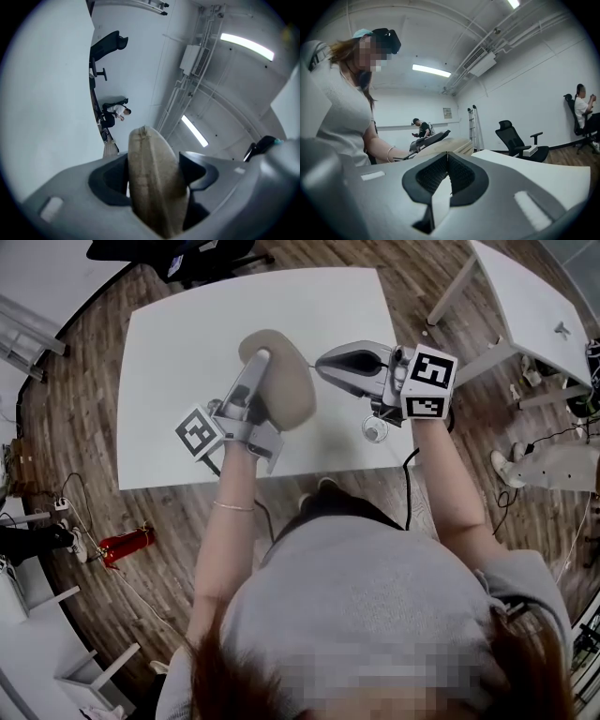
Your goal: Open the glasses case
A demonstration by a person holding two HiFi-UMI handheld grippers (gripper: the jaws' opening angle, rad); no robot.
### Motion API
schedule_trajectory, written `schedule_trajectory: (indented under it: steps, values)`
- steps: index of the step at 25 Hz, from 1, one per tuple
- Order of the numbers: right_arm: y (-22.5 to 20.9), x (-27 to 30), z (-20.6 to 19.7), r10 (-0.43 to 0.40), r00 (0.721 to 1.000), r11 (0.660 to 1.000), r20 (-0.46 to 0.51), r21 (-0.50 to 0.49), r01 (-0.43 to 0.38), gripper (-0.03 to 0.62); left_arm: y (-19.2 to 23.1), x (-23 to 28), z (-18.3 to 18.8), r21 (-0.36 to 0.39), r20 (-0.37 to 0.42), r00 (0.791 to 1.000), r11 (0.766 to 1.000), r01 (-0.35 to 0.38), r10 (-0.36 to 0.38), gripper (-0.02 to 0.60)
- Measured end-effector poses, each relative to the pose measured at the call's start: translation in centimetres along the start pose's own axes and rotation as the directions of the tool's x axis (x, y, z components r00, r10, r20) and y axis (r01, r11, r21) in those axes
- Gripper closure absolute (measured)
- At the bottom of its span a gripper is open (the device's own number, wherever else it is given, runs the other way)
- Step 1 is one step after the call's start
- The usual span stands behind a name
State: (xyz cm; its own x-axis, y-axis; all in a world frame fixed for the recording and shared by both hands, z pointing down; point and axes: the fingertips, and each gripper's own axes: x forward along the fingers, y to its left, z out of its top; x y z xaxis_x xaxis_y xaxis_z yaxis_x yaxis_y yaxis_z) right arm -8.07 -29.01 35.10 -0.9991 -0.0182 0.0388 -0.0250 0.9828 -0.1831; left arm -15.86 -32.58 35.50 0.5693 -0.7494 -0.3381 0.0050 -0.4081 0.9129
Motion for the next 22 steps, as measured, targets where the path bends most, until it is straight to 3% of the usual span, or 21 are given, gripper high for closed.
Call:
schedule_trajectory:
  steps: [5, 16, 22]
  values:
    - [0.5, -0.5, -0.4, -0.061, 0.995, 0.998, 0.082, 0.026, 0.059, 0.586, 0.2, 0.9, 0.8, -0.005, -0.006, 1.000, 1.000, -0.026, 0.026, 0.259]
    - [2.9, -0.2, -0.9, -0.069, 0.994, 0.997, 0.090, -0.018, 0.071, 0.585, 0.3, 1.3, 2.7, -0.042, 0.029, 0.999, 0.999, -0.028, 0.029, 0.259]
    - [3.9, 0.2, -1.3, -0.054, 0.994, 0.998, 0.099, -0.003, 0.055, 0.585, 0.2, 1.7, 3.2, -0.027, 0.026, 0.998, 0.998, -0.053, 0.053, 0.259]
